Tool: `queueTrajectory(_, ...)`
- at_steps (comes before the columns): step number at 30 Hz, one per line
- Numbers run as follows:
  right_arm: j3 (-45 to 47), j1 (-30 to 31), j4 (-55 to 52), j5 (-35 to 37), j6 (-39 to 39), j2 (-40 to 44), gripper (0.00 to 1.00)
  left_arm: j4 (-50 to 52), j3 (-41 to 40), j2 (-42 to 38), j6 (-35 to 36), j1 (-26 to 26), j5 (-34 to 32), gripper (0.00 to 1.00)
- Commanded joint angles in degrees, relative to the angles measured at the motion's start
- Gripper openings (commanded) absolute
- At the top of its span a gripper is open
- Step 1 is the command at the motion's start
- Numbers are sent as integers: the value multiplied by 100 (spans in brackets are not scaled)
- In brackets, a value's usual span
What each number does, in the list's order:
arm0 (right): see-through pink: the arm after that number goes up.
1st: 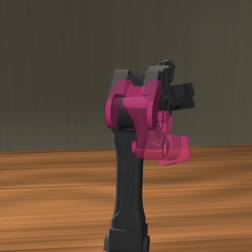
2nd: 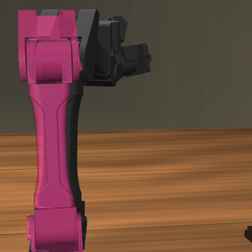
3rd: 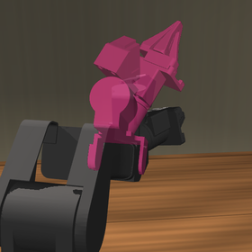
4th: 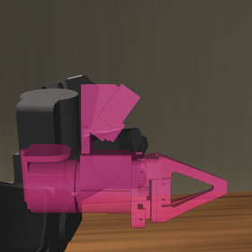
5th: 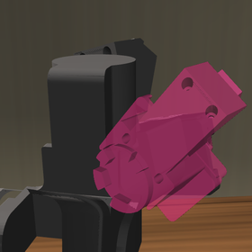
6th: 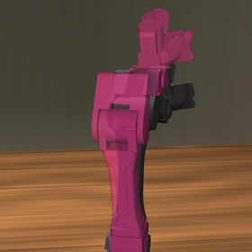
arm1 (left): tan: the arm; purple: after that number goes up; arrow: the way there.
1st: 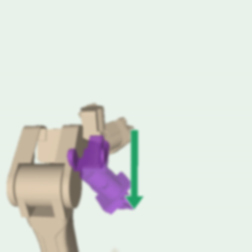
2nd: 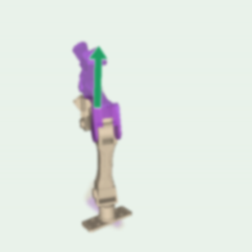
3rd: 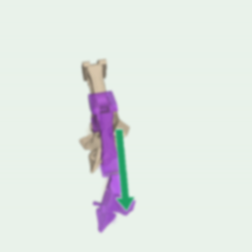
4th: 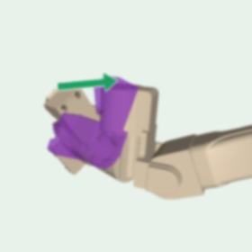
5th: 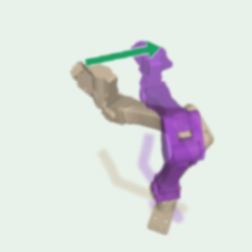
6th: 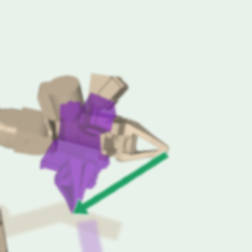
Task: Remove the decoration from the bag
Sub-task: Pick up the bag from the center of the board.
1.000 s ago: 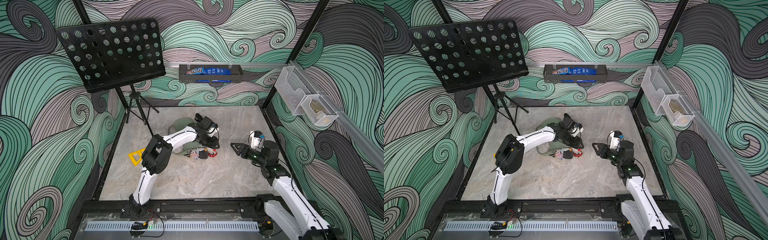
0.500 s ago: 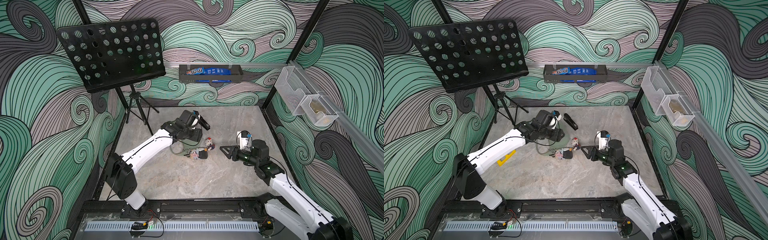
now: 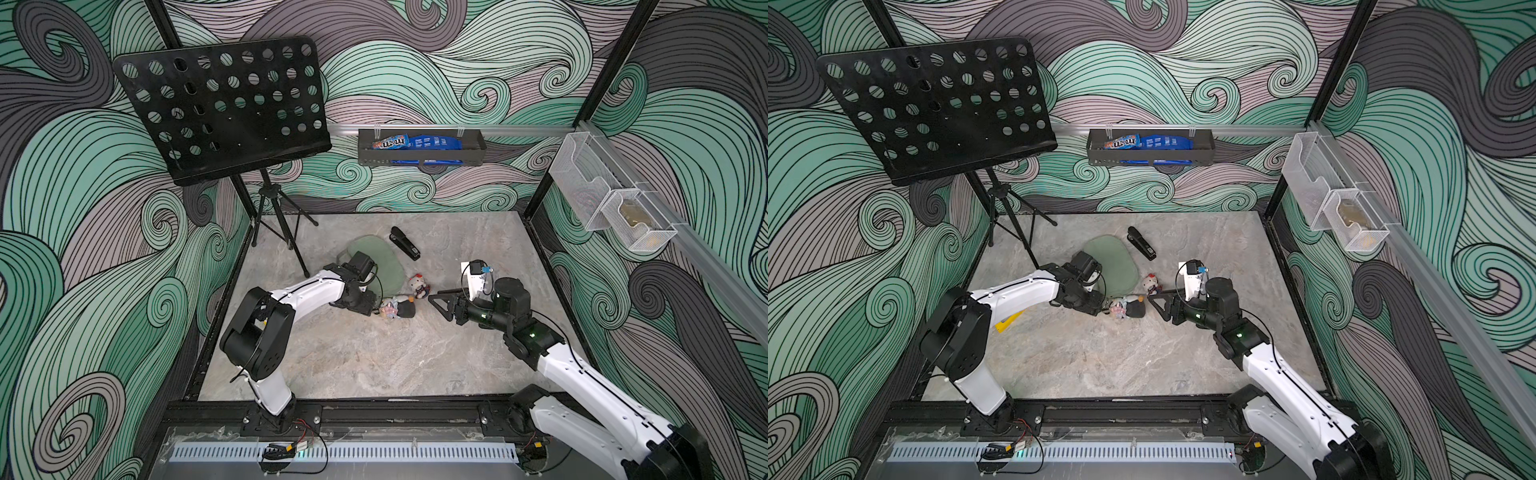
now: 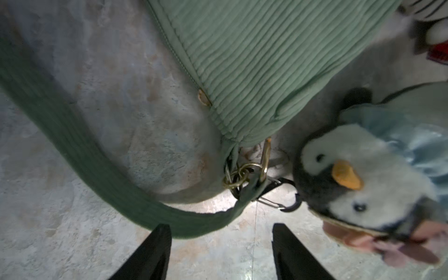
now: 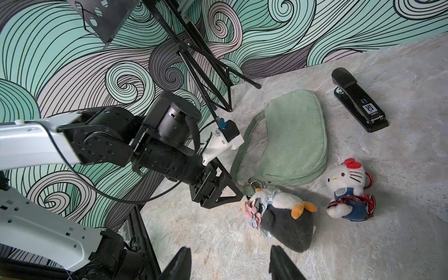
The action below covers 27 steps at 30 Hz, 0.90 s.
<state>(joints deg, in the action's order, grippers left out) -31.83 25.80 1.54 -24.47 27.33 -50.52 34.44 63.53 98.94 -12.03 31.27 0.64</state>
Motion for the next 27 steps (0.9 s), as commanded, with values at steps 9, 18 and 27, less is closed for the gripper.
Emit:
queueTrajectory(9,-125,30,30,39,-192,139,58,-92,46,256,405,-79,10,18)
queueTrajectory(18,-164,60,231,-318,-225,235,58,577,305,-648,-114,-77,216,0)
queueTrajectory(27,-586,755,732,-774,-969,162,58,2254,1648,-1694,26,-67,1022,0)
